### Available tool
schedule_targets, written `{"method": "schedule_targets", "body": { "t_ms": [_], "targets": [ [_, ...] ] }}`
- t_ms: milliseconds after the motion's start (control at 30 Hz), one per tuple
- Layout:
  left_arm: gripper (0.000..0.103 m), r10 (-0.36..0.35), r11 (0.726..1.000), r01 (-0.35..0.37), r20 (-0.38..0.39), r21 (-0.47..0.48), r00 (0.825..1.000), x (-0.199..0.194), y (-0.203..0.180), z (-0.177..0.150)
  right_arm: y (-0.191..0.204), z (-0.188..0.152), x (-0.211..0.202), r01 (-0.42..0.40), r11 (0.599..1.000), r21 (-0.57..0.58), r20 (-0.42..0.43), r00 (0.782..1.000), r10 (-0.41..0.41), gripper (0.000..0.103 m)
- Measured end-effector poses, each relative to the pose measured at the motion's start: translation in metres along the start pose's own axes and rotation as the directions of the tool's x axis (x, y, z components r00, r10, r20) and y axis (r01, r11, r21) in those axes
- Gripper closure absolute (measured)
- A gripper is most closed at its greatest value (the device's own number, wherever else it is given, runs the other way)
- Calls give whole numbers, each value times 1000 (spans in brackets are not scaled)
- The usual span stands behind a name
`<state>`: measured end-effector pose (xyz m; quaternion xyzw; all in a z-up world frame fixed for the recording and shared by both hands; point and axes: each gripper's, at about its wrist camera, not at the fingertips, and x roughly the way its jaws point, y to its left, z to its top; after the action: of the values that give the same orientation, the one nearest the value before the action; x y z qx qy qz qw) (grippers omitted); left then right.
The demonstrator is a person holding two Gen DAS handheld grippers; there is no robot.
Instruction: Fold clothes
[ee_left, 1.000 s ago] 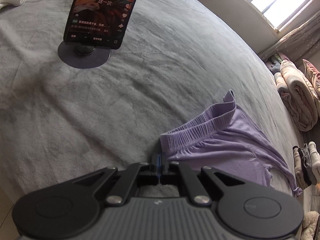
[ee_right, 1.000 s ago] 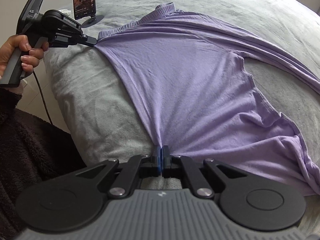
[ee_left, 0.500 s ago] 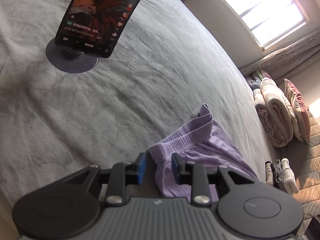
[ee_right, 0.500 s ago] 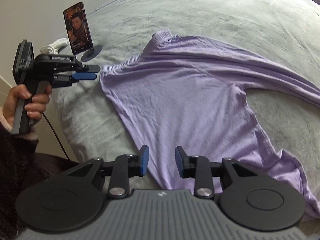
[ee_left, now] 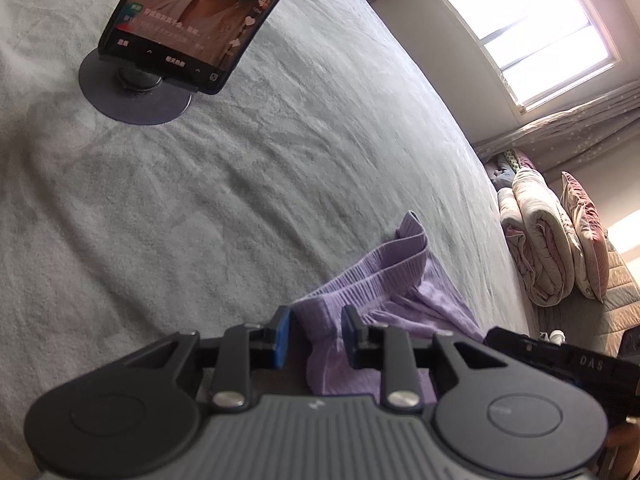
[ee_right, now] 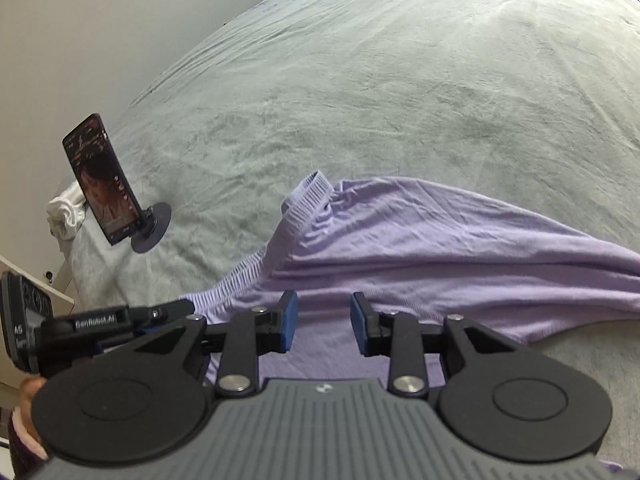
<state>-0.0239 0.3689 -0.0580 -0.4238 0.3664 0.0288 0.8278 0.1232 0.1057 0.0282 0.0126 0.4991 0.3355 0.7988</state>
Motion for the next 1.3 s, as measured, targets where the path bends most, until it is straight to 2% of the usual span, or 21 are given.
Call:
{"method": "schedule_targets", "body": {
  "t_ms": [267, 367, 567, 667, 700, 733, 900, 1000, 1200, 1300],
  "targets": [
    [80, -4, 1000, 4, 1, 22, 1000, 6, -6, 6, 9, 49, 48, 37, 997, 63, -17, 999, -36, 69],
    [83, -2, 999, 2, 2, 38, 1000, 8, -8, 6, 9, 64, 64, 57, 995, 84, -30, 998, -55, 66],
    [90, 30, 995, -29, -6, 96, 1000, 11, -11, 4, 17, 77, 97, 146, 986, 78, -81, 987, -140, 65],
    [95, 37, 992, -36, -8, 120, 999, 9, -6, 4, 20, 78, 101, 173, 982, 74, -58, 984, -169, 66],
    [97, 39, 991, -38, -5, 130, 999, 9, -7, 4, 21, 78, 101, 181, 981, 73, -49, 983, -178, 76],
    [98, 41, 989, -40, -1, 141, 999, 9, -8, 3, 22, 78, 102, 189, 979, 73, -39, 982, -187, 94],
    [98, 31, 989, -34, 25, 144, 999, 6, -8, 4, 27, 78, 107, 229, 971, 71, 9, 973, -231, 95],
    [98, 20, 992, -30, 77, 125, 997, -1, -8, 6, 33, 80, 109, 246, 967, 66, 50, 967, -249, 95],
    [99, 66, 987, -91, 188, 129, 980, -11, -14, 11, 50, 89, 119, 255, 966, 36, 112, 960, -258, 95],
    [99, 99, 982, -131, 219, 137, 971, -12, -13, 14, 56, 92, 124, 245, 969, 26, 130, 960, -246, 96]
  ]
}}
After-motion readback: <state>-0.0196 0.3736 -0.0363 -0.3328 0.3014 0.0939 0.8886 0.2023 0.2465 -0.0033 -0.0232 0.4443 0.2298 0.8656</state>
